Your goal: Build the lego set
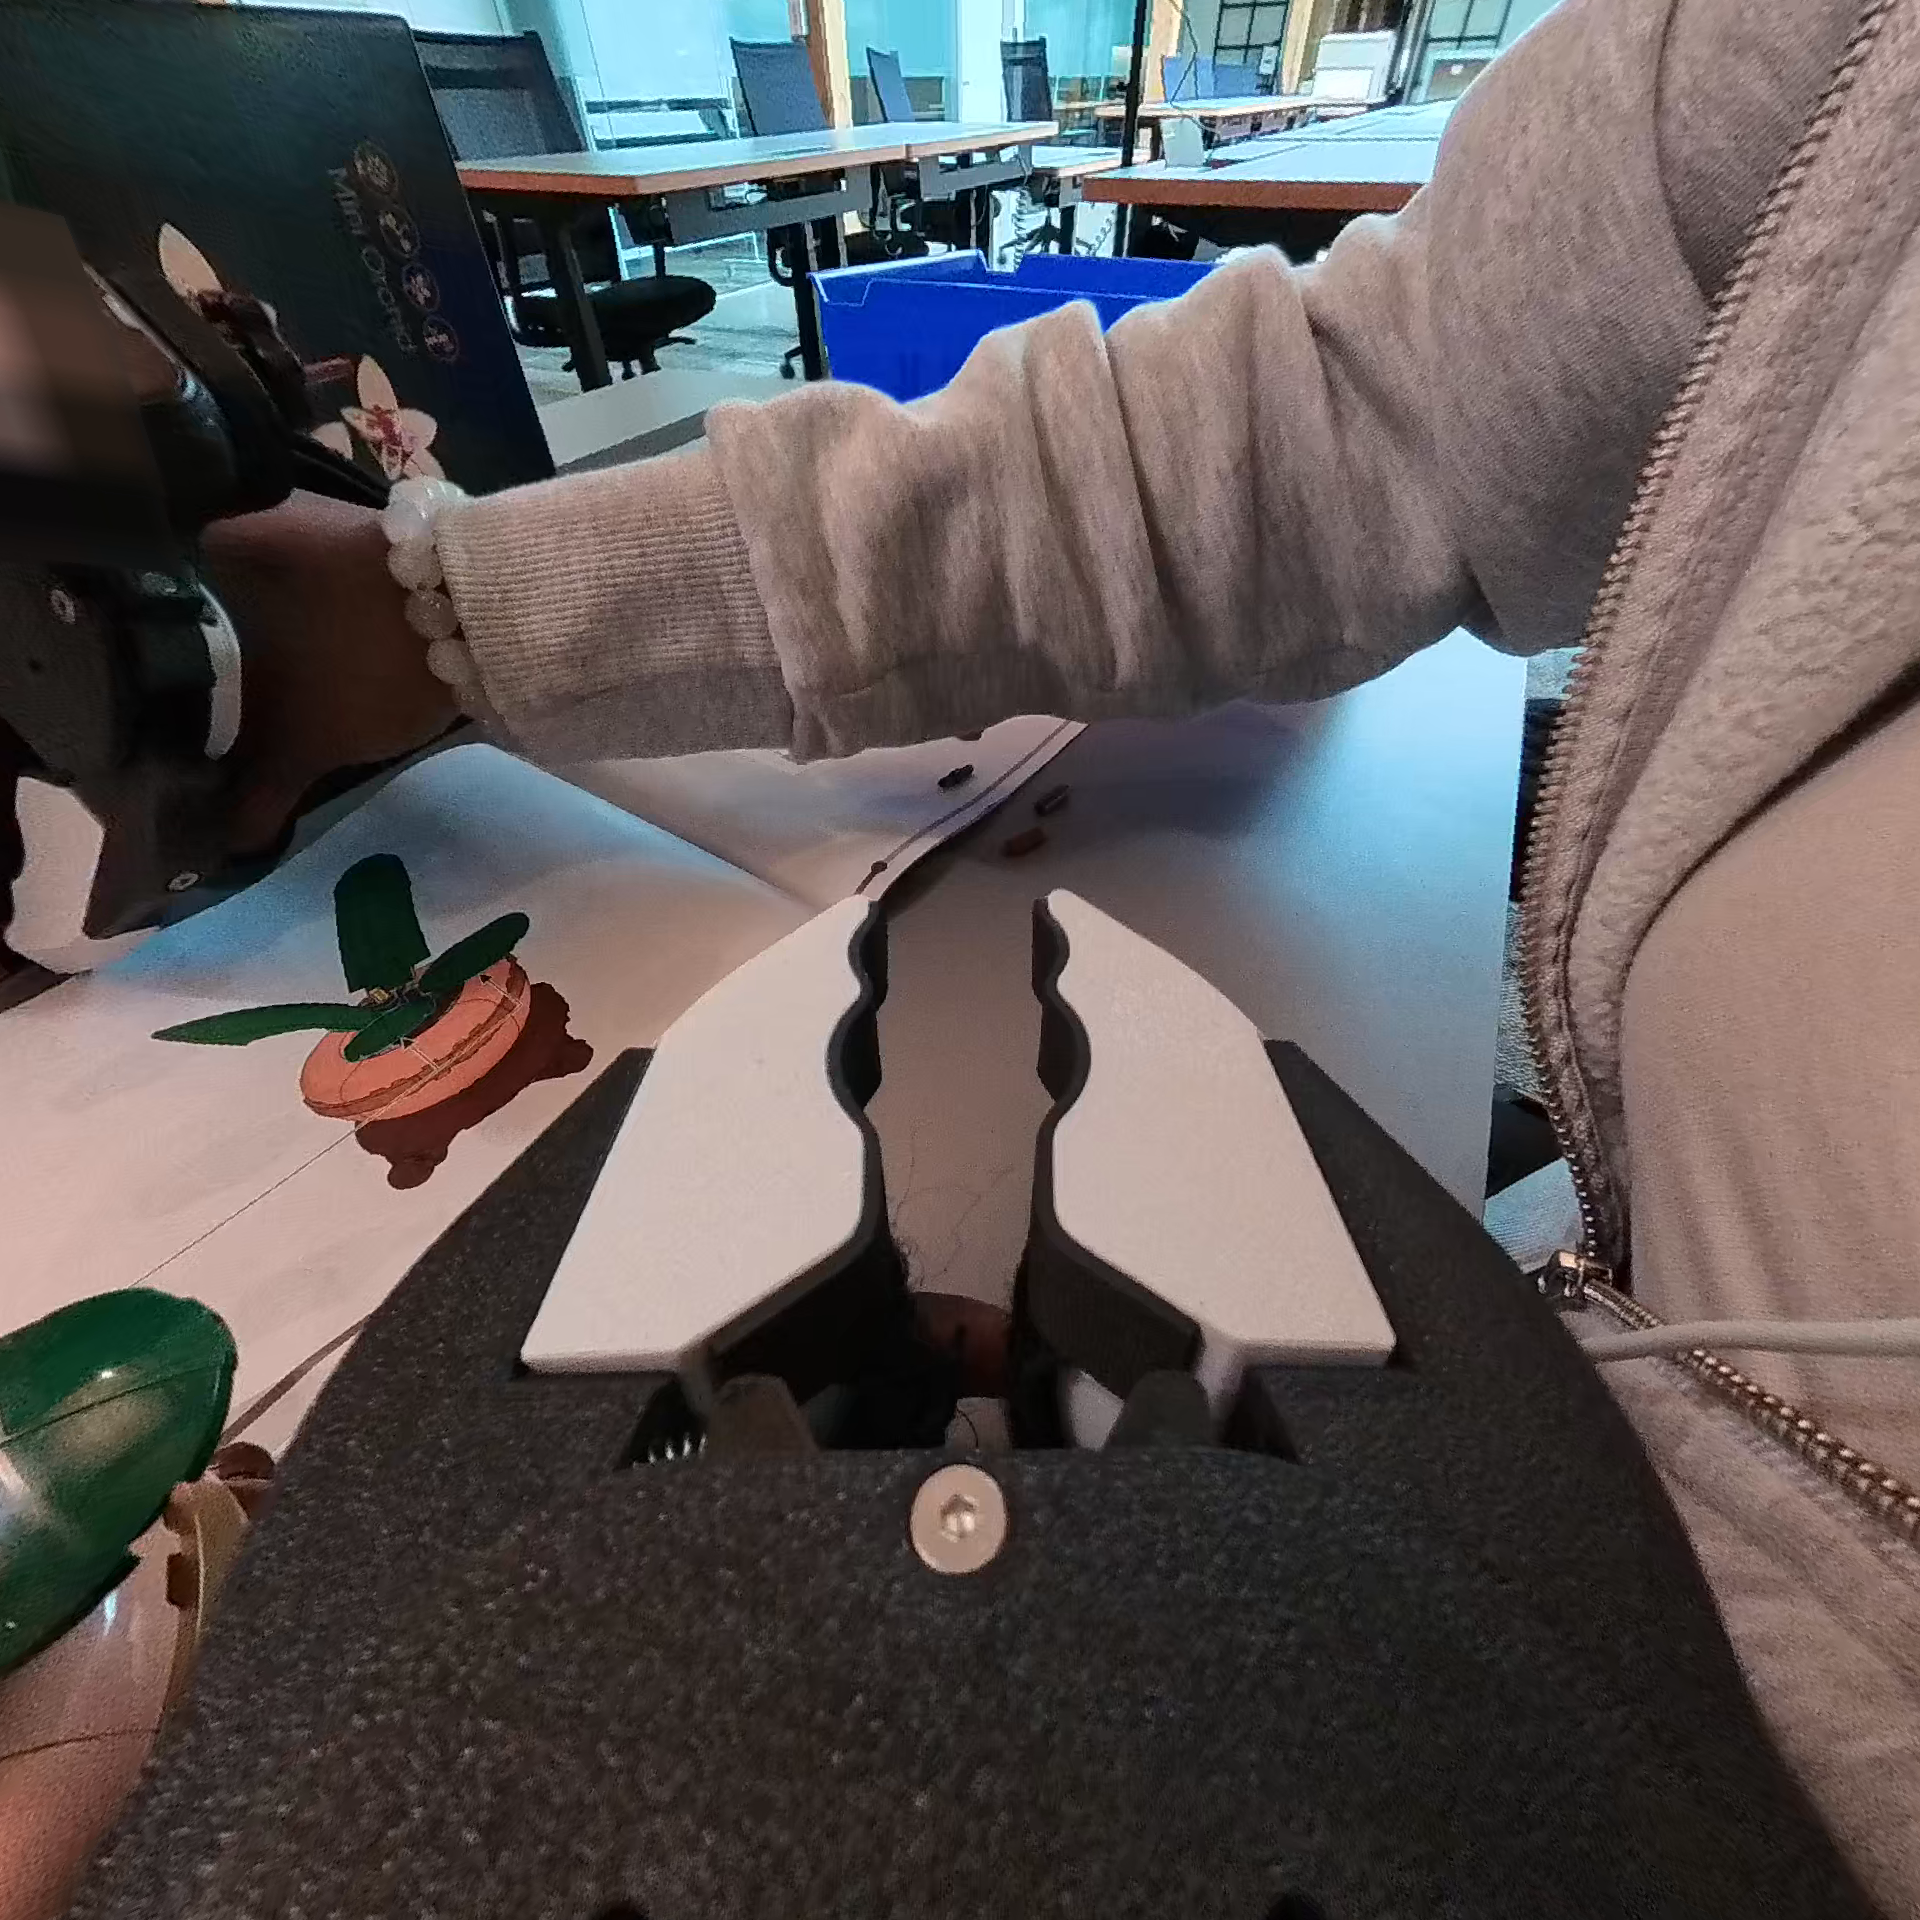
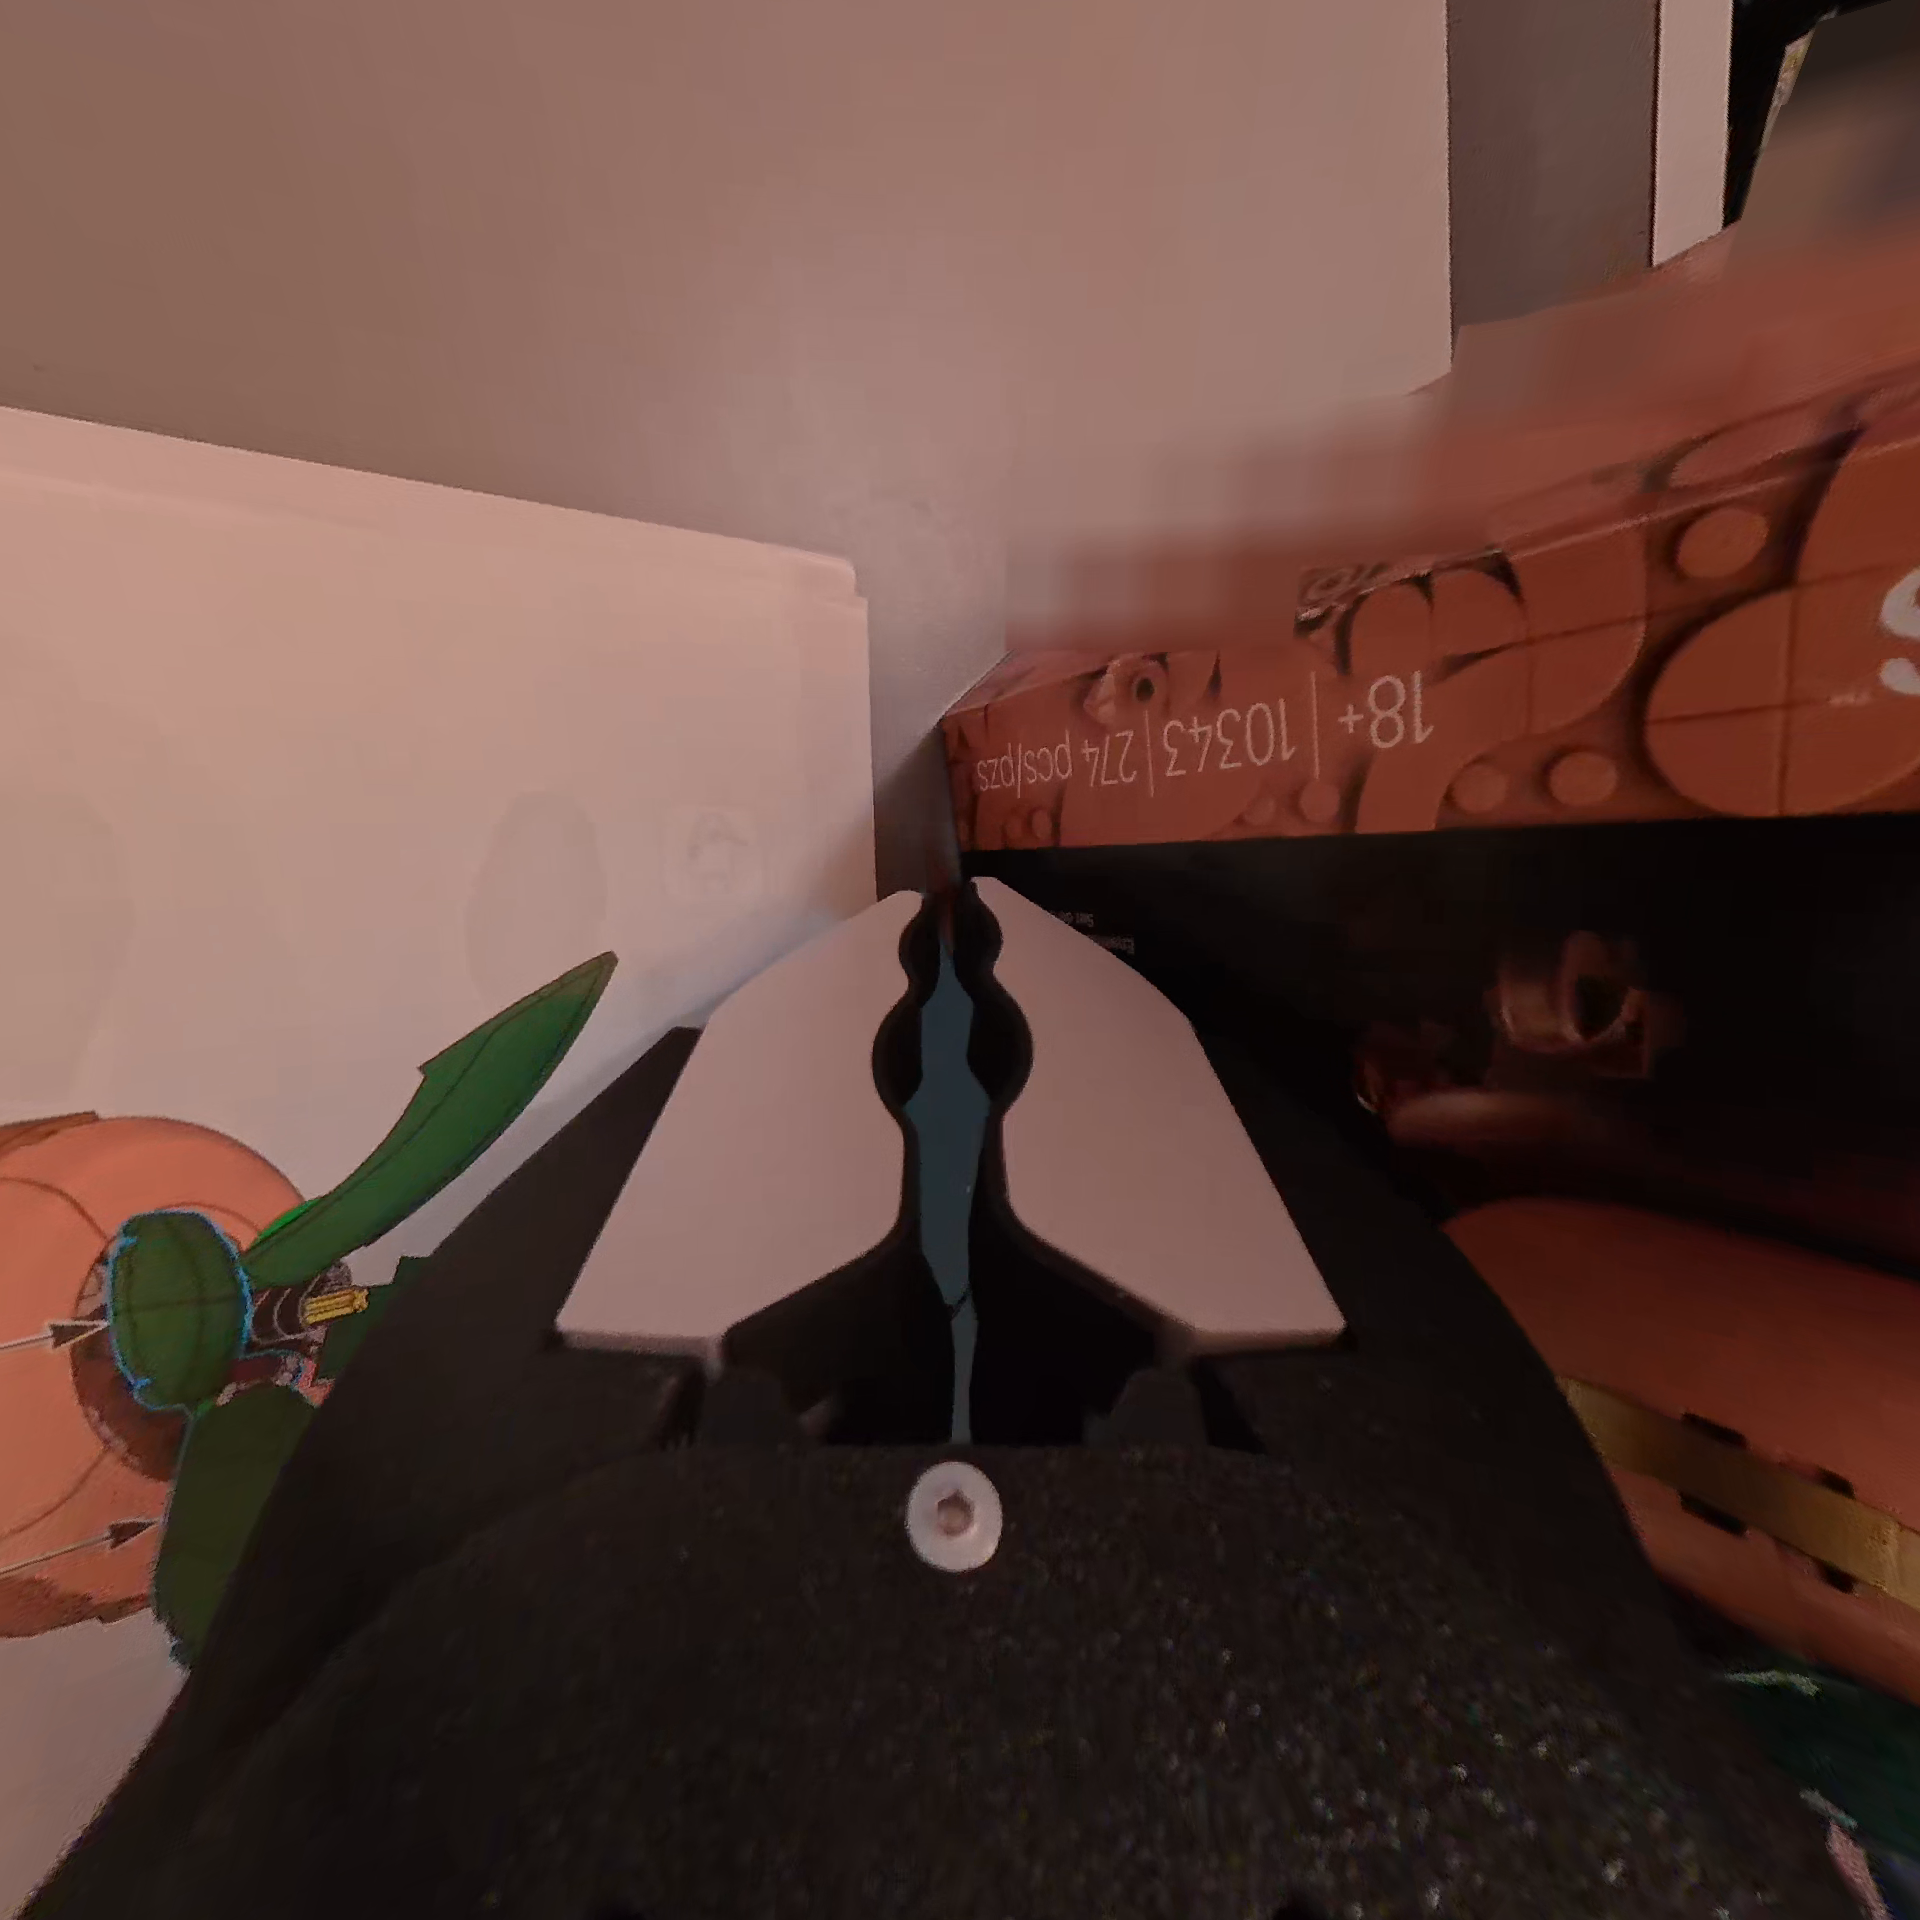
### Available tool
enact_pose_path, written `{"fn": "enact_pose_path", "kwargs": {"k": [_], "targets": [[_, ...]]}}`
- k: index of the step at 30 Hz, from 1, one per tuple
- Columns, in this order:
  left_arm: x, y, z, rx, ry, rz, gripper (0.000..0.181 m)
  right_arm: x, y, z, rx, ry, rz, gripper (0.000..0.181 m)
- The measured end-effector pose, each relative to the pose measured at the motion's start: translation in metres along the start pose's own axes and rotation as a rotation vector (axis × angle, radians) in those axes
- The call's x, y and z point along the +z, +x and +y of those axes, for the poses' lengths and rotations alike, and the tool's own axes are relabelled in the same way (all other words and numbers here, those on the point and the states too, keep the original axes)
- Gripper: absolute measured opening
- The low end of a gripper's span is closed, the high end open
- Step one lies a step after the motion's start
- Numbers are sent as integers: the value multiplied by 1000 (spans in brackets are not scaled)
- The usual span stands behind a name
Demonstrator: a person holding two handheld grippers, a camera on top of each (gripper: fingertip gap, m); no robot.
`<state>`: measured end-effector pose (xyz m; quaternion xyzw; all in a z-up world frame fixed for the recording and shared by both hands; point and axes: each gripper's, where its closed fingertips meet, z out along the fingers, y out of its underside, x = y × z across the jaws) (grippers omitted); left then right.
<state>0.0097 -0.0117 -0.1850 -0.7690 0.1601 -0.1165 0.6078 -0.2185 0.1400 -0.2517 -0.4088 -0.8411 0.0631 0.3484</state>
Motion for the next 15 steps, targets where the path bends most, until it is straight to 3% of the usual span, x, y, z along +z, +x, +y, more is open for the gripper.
{"fn": "enact_pose_path", "kwargs": {"k": [7, 11, 15], "targets": [[-2, 1, -1, -3, 10, 7, 25, 0, 0, 1, -24, -43, 21, 2], [-2, 2, -1, 2, 10, 9, 26, -9, -12, 4, 50, -52, -125, 1], [-2, 2, -2, 1, 15, 10, 26, -32, 4, -8, -10, 79, -9, 4]]}}
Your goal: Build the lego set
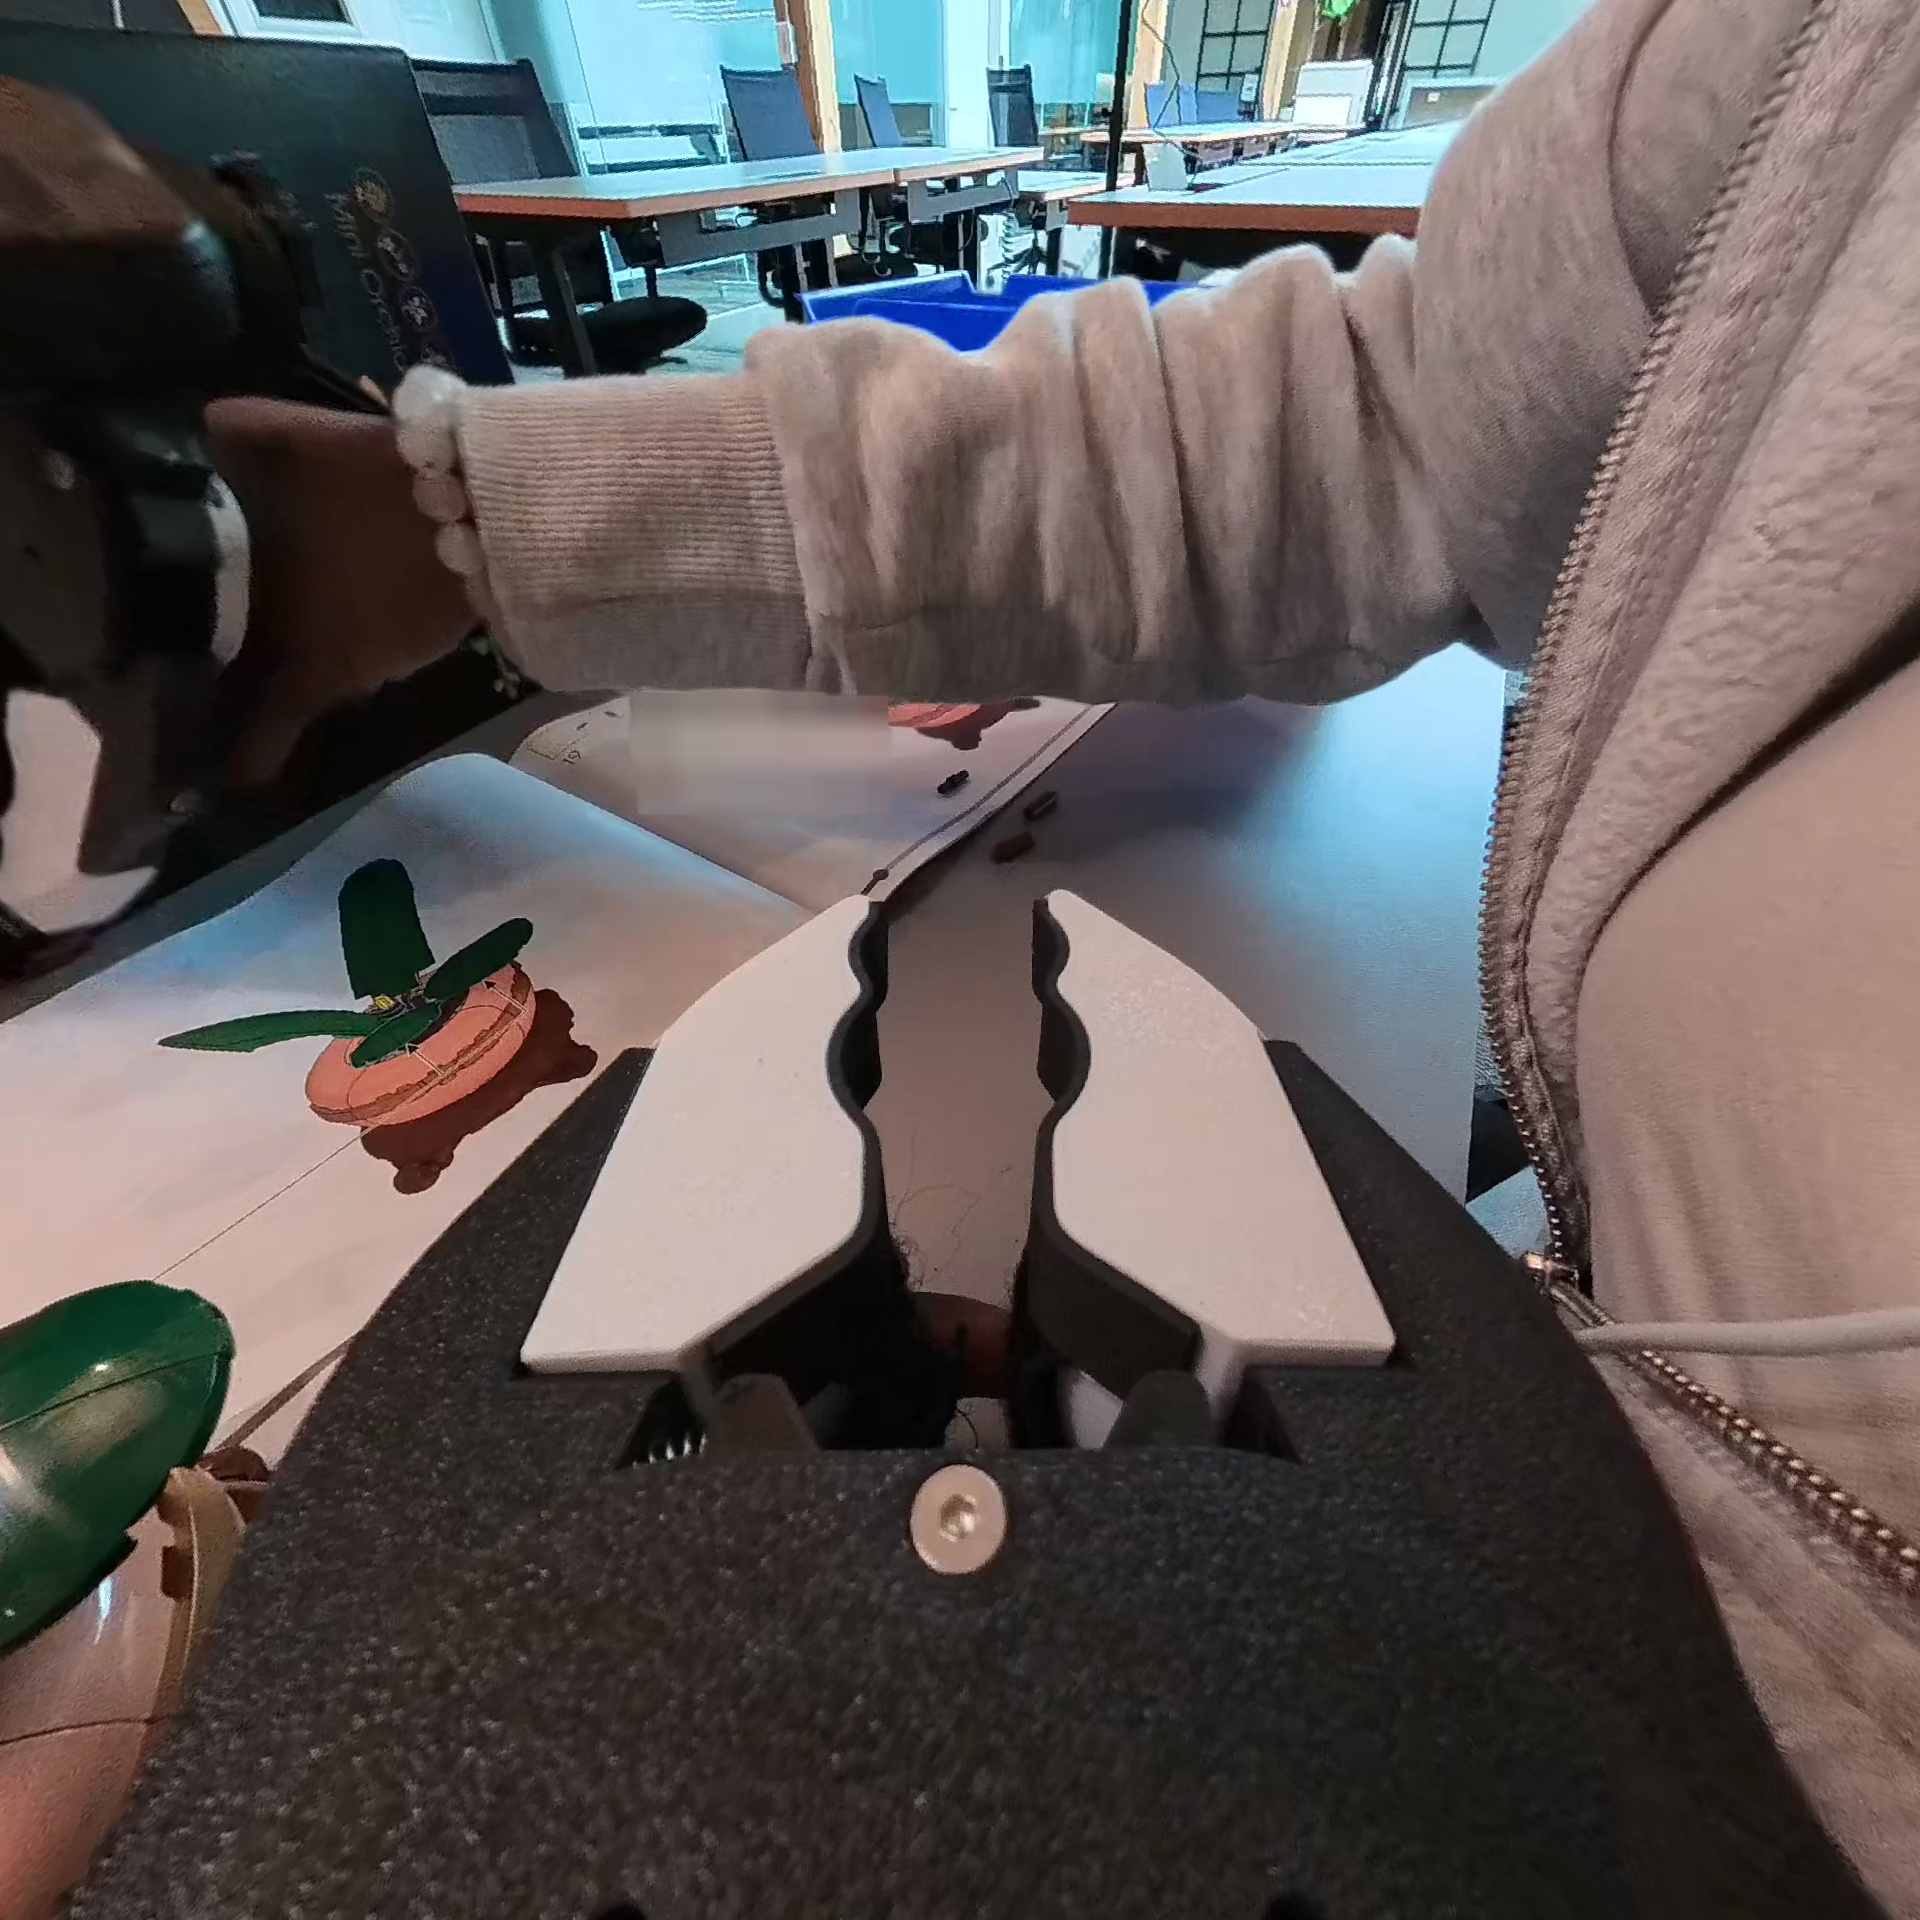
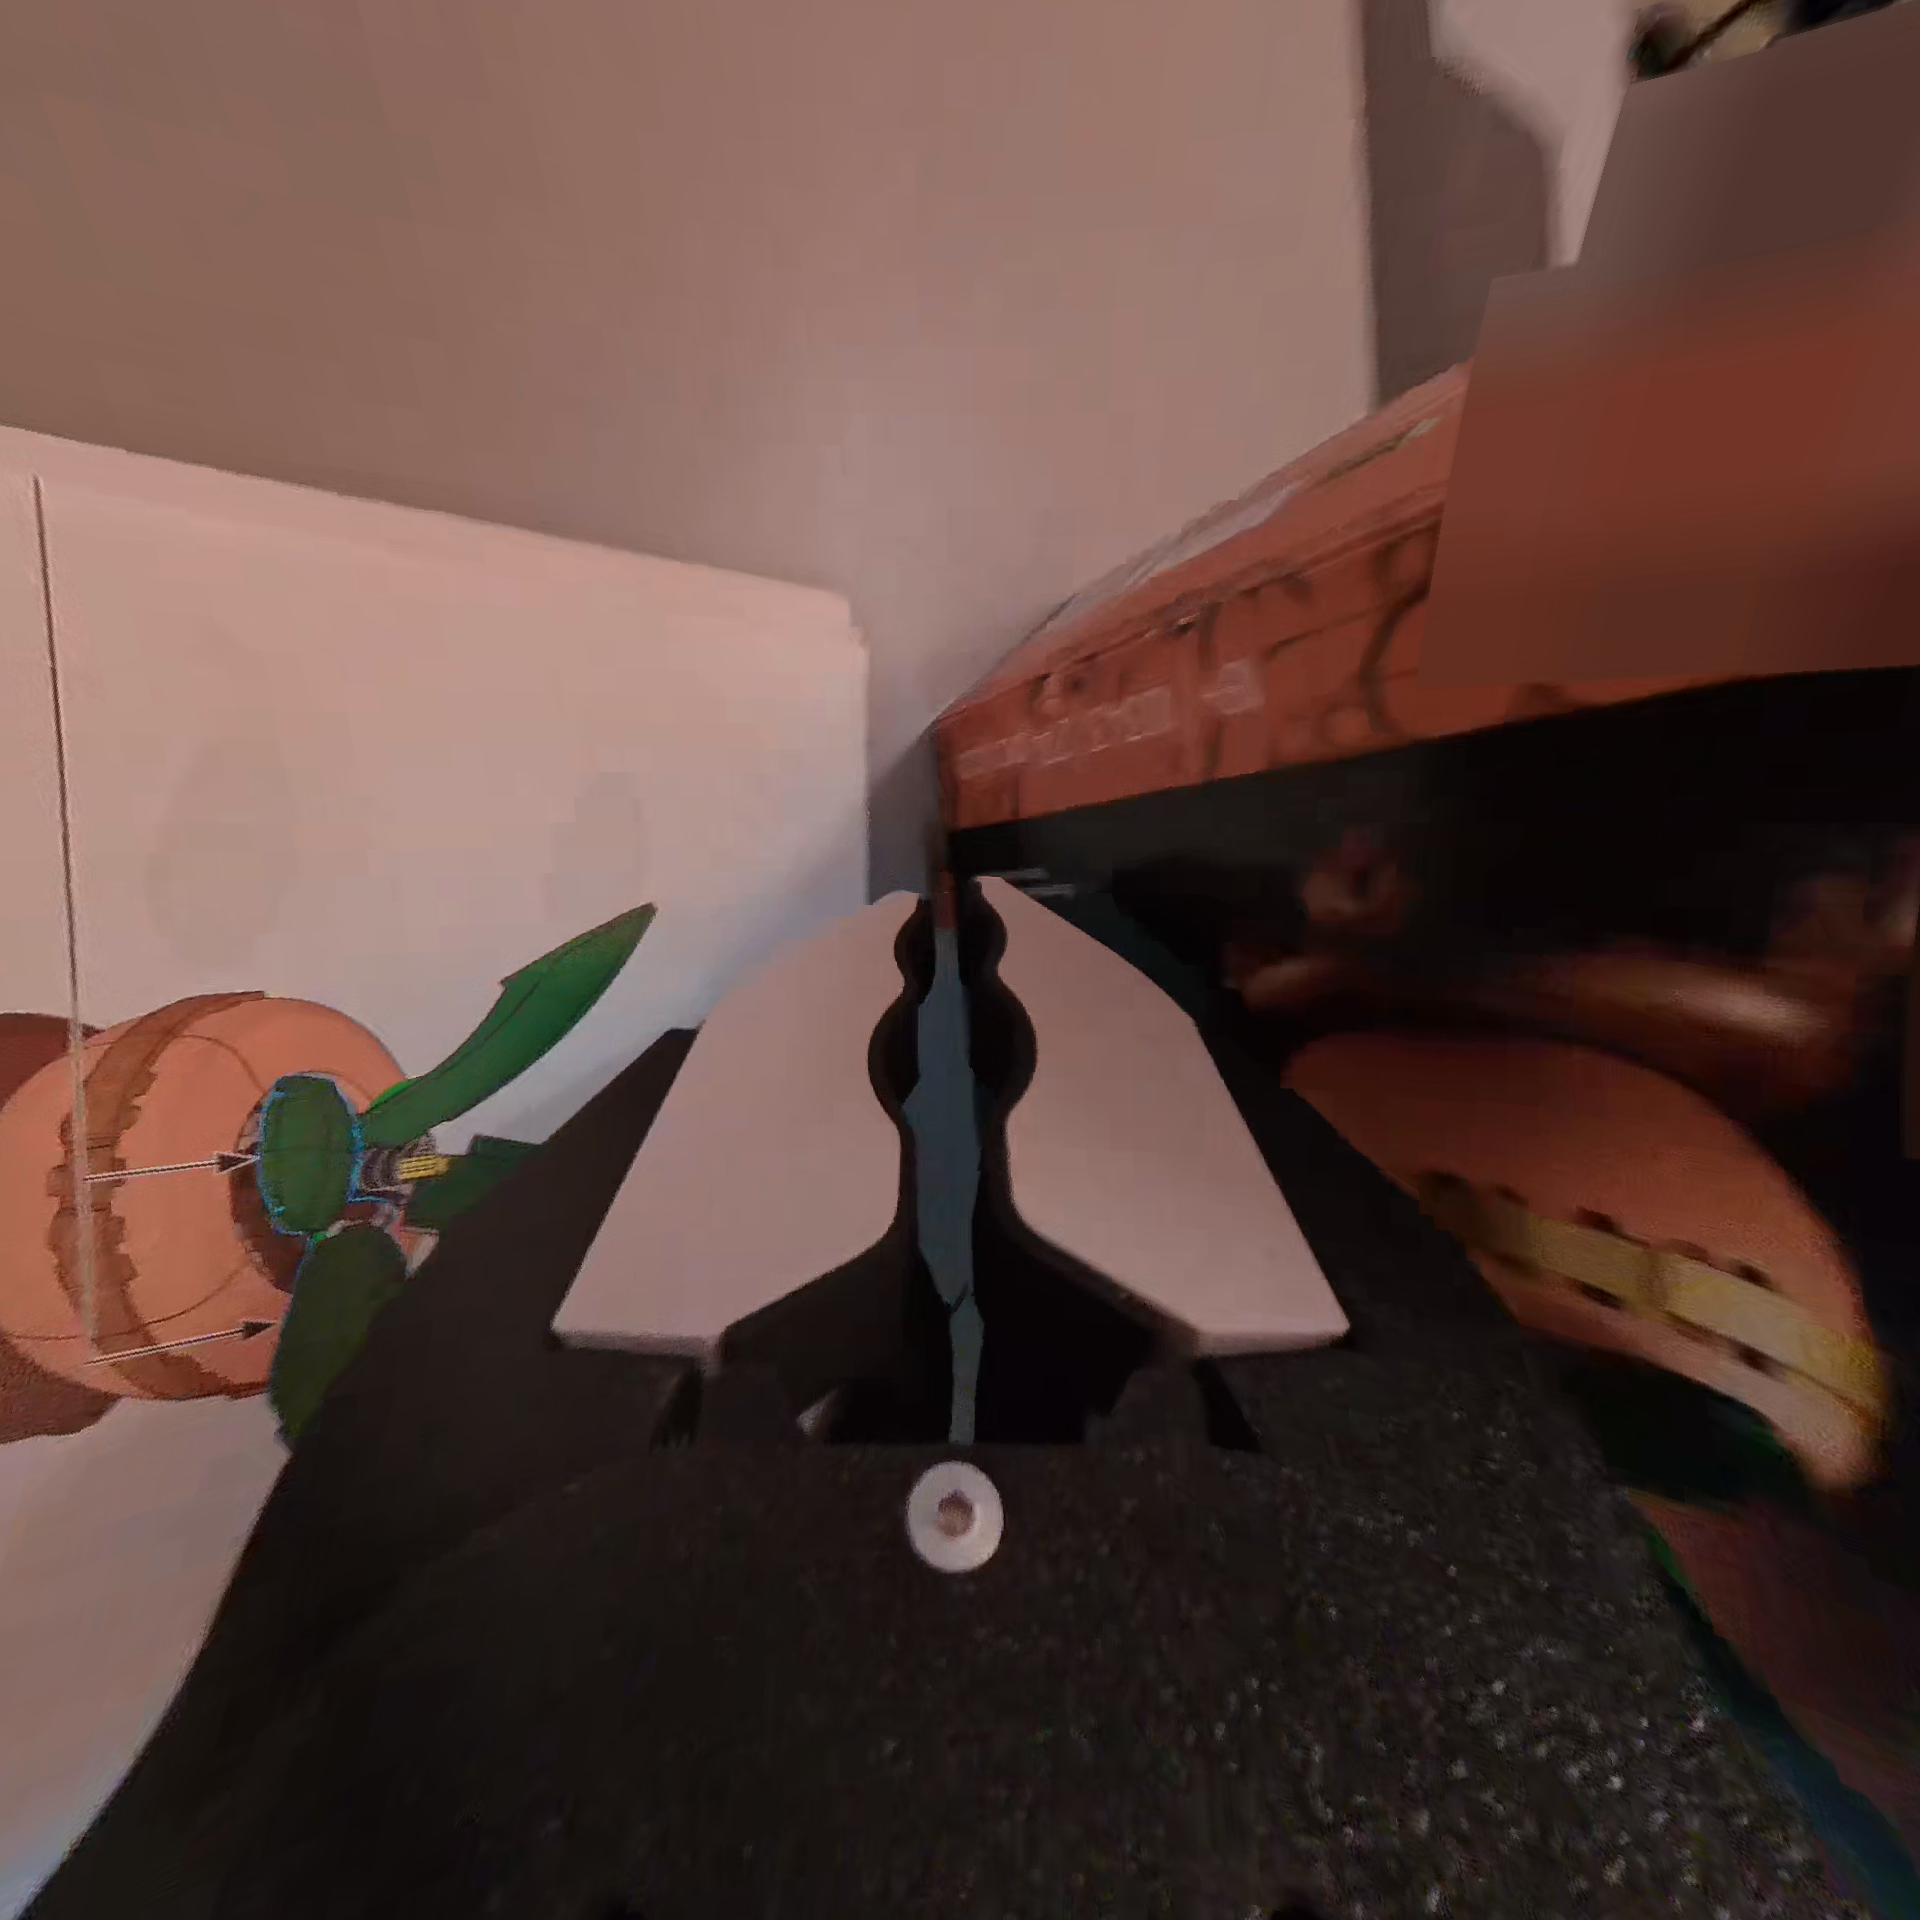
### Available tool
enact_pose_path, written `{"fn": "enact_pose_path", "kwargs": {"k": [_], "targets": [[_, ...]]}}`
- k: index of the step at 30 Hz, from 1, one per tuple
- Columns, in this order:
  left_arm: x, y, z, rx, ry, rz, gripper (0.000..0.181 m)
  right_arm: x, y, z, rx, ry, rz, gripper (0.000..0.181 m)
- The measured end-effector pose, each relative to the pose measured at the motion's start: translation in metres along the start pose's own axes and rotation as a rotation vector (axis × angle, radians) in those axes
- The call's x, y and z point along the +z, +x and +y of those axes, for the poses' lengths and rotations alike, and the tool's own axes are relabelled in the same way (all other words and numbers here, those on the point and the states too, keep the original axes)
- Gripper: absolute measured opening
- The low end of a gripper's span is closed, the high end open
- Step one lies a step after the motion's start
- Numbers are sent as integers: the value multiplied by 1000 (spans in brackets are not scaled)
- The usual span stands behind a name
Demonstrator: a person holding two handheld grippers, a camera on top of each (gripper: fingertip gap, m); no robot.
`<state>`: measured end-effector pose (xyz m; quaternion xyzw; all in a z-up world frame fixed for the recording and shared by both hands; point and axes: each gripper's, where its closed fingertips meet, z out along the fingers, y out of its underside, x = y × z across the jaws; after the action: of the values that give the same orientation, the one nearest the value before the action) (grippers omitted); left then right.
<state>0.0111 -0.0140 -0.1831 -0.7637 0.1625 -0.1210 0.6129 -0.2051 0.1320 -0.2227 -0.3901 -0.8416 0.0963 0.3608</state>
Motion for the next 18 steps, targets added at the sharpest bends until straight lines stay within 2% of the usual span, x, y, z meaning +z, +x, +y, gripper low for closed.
{"fn": "enact_pose_path", "kwargs": {"k": [1, 4, 9, 13, 18], "targets": [[0, 0, 0, -3, 1, 1, 26, -2, 5, -3, -36, 27, 41, 6], [0, 0, 0, -11, 3, 6, 25, 6, 4, 4, -168, -28, 84, 8], [-1, 0, -2, -10, 14, 11, 26, 10, 8, 12, -367, -41, 237, 0], [-3, 1, -4, -14, 34, 19, 25, 19, 5, 28, -449, -140, 209, 0], [-5, -1, -6, -46, 57, 30, 25, 33, 0, 11, -465, -118, 170, 0]]}}
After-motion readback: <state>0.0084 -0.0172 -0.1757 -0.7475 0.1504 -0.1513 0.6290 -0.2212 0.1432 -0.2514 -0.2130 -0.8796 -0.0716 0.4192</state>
